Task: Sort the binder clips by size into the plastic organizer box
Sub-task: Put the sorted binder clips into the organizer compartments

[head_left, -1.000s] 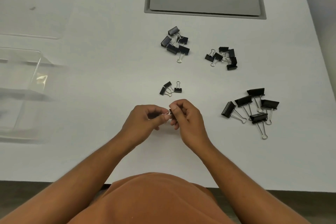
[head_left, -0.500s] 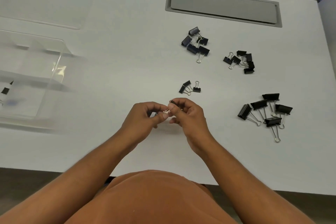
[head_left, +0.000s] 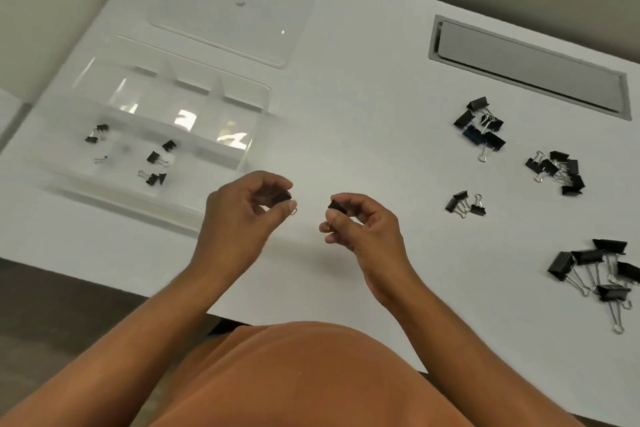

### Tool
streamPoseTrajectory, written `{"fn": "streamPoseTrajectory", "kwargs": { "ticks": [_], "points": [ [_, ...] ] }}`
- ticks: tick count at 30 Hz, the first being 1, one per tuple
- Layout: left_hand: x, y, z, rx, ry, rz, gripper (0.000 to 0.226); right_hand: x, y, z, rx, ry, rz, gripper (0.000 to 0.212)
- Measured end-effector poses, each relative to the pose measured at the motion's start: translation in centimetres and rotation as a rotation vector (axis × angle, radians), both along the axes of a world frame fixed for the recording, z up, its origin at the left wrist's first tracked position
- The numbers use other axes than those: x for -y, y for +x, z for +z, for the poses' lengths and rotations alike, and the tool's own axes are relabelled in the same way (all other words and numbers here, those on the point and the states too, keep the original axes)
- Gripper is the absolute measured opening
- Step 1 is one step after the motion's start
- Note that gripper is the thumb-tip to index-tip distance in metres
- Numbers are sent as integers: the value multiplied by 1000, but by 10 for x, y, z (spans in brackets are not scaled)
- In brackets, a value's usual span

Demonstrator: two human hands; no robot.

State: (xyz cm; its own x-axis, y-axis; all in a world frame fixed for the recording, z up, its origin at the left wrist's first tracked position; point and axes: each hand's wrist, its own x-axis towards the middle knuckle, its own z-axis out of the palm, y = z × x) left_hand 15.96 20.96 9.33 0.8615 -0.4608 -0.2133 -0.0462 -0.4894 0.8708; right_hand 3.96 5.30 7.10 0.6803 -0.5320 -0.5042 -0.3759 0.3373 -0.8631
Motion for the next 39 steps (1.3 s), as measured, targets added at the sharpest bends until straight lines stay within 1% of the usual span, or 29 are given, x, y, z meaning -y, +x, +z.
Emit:
{"fn": "streamPoseTrajectory", "kwargs": {
  "ticks": [4, 7, 9, 11, 13, 18, 19, 21, 23, 24, 26, 28, 32, 36, 39],
  "points": [
    [-48, 41, -8, 233, 122, 77, 17, -40, 37, 6, -12, -63, 95, 15],
    [-71, 66, -22, 364, 288, 26, 15, -64, 60, 8, 4, -154, 191, 14],
    [-81, 79, -29, 347, 397, -51, 14, -75, 75, 9, 25, -244, 254, 13],
    [-89, 87, -33, 297, 448, -93, 14, -85, 90, 13, 54, -373, 308, 13],
    [-95, 93, -33, 297, 440, -87, 16, -94, 104, 18, 98, -515, 346, 14],
    [-106, 97, -28, 280, 267, 20, 23, -106, 135, 13, 223, -950, 429, 17],
    [-108, 96, -28, 276, 247, 32, 24, -106, 138, 7, 228, -1009, 467, 19],
    [-110, 94, -28, 282, 215, 53, 25, -106, 142, -4, 163, -1078, 581, 27],
    [-109, 87, -26, 306, 189, 74, 23, -107, 138, -9, 82, -1101, 664, 36],
    [-107, 83, -25, 324, 170, 82, 22, -106, 134, -9, 86, -1091, 667, 38],
    [-98, 71, -21, 364, 116, 84, 21, -104, 119, -6, 129, -1044, 620, 37],
    [-85, 55, -18, 419, 59, 41, 20, -97, 100, -3, 121, -962, 553, 37],
    [-43, 19, -20, 491, -15, -149, 18, -62, 54, -7, 34, -830, 422, 29],
    [13, -16, -28, 431, -32, -330, 25, -10, -4, -12, -75, -802, 313, 25],
    [58, -42, -39, 382, 5, -502, 23, 39, -49, -20, -201, -778, 174, 23]
  ]
}}
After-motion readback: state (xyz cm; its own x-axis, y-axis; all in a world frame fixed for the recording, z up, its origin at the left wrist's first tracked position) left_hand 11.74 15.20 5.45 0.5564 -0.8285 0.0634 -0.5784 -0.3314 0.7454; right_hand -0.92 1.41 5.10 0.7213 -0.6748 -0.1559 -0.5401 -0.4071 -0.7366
